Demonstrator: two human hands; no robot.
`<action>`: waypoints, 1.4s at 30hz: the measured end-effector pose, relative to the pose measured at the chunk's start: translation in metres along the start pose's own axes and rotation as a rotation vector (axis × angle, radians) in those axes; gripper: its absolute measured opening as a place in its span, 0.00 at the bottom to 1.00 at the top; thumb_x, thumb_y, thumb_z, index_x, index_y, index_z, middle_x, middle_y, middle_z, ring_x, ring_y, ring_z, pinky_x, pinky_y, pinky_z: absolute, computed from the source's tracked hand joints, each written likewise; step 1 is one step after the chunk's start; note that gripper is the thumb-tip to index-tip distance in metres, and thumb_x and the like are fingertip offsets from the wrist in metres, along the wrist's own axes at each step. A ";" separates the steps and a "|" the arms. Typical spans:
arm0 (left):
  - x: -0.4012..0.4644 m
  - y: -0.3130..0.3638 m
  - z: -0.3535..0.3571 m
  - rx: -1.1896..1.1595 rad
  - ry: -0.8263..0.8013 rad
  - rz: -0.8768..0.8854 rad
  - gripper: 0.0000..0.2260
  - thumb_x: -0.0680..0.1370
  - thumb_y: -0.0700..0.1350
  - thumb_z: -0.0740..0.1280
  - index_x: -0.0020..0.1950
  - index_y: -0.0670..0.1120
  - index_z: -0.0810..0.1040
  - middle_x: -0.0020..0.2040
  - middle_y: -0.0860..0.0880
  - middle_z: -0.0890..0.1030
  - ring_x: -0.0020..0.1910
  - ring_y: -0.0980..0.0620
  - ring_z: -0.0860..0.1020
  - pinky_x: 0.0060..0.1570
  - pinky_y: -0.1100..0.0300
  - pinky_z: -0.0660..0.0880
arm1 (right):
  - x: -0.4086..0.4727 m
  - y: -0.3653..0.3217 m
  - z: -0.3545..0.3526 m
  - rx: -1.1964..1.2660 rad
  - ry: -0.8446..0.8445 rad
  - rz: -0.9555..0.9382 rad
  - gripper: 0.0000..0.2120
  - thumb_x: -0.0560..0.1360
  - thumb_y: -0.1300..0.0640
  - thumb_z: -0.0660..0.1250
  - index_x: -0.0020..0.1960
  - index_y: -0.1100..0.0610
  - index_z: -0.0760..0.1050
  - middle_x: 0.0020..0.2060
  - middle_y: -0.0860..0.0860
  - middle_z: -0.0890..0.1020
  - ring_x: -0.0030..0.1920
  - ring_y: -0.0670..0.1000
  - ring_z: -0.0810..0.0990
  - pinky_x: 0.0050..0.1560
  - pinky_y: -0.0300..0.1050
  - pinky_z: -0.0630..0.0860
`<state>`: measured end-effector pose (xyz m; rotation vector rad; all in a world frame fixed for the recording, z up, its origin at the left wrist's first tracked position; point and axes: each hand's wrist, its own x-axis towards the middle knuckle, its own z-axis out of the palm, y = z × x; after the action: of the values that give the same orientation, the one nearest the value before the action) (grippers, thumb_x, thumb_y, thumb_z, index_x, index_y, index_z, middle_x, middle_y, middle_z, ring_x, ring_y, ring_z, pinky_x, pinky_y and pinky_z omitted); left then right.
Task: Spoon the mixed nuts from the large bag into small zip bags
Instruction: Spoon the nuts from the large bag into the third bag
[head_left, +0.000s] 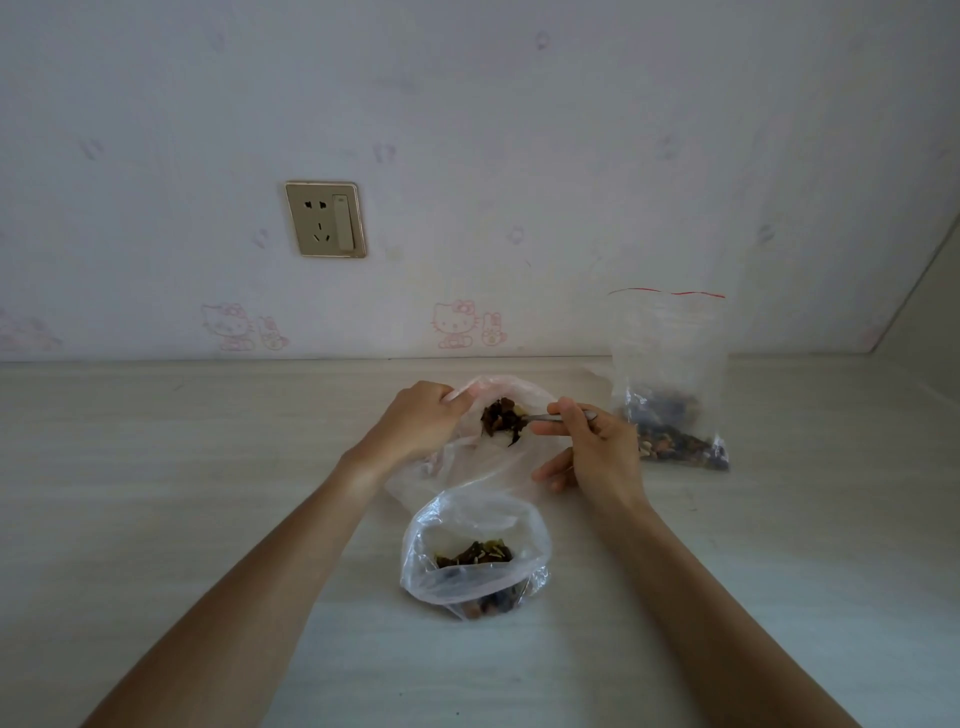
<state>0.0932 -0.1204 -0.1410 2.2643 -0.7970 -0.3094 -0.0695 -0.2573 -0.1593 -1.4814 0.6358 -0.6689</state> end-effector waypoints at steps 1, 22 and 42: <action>0.001 0.000 0.000 0.000 0.002 -0.001 0.25 0.83 0.63 0.60 0.36 0.46 0.66 0.28 0.51 0.68 0.29 0.50 0.69 0.35 0.55 0.65 | 0.001 0.000 -0.001 0.013 -0.009 0.011 0.13 0.85 0.50 0.62 0.52 0.56 0.81 0.44 0.49 0.89 0.25 0.57 0.84 0.22 0.41 0.74; -0.024 0.005 -0.037 0.155 0.176 0.044 0.31 0.77 0.70 0.65 0.70 0.49 0.75 0.65 0.53 0.80 0.61 0.51 0.79 0.63 0.48 0.77 | -0.018 -0.042 -0.019 0.124 -0.079 0.045 0.14 0.86 0.52 0.62 0.53 0.61 0.81 0.42 0.55 0.89 0.29 0.55 0.85 0.25 0.43 0.78; -0.159 -0.008 -0.017 0.038 0.141 0.178 0.10 0.81 0.57 0.69 0.44 0.55 0.84 0.32 0.59 0.82 0.31 0.60 0.81 0.35 0.60 0.73 | -0.114 -0.047 -0.059 -0.124 -0.287 -0.158 0.14 0.84 0.51 0.61 0.51 0.59 0.82 0.41 0.55 0.87 0.34 0.59 0.86 0.26 0.49 0.79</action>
<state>-0.0201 -0.0080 -0.1356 2.2035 -0.9290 -0.0509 -0.1899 -0.2117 -0.1149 -1.7175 0.3469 -0.5299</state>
